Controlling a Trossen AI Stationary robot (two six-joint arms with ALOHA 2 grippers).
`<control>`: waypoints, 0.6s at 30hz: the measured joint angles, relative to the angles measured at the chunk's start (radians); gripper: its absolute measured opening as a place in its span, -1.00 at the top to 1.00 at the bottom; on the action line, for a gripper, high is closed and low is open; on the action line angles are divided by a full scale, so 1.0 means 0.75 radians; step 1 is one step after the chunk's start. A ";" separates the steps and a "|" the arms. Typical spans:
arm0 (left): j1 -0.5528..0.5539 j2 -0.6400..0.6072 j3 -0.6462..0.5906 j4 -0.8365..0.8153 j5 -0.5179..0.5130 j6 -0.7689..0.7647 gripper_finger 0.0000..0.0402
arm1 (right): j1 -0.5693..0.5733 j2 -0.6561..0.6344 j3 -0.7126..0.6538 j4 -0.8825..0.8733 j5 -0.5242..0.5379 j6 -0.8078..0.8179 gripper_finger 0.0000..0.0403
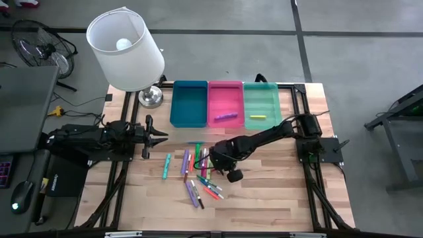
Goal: Pick & Place Markers
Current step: Put the red dry erase marker into the dark blue bin
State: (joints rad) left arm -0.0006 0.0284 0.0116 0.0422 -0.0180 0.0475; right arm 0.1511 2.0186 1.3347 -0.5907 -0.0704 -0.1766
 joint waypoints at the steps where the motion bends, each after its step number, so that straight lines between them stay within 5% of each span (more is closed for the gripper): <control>1: 0.000 -0.001 0.000 0.013 0.001 0.000 0.63 | 0.000 -0.012 -0.001 -0.009 0.007 0.010 0.89; 18: 0.001 0.000 0.000 0.145 -0.045 -0.003 0.63 | 0.001 -0.079 0.004 0.036 0.166 0.137 0.90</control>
State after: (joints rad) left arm -0.0002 0.0286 0.0116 0.1511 -0.0520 0.0452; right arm 0.1516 1.9591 1.3380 -0.5640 0.0541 -0.0740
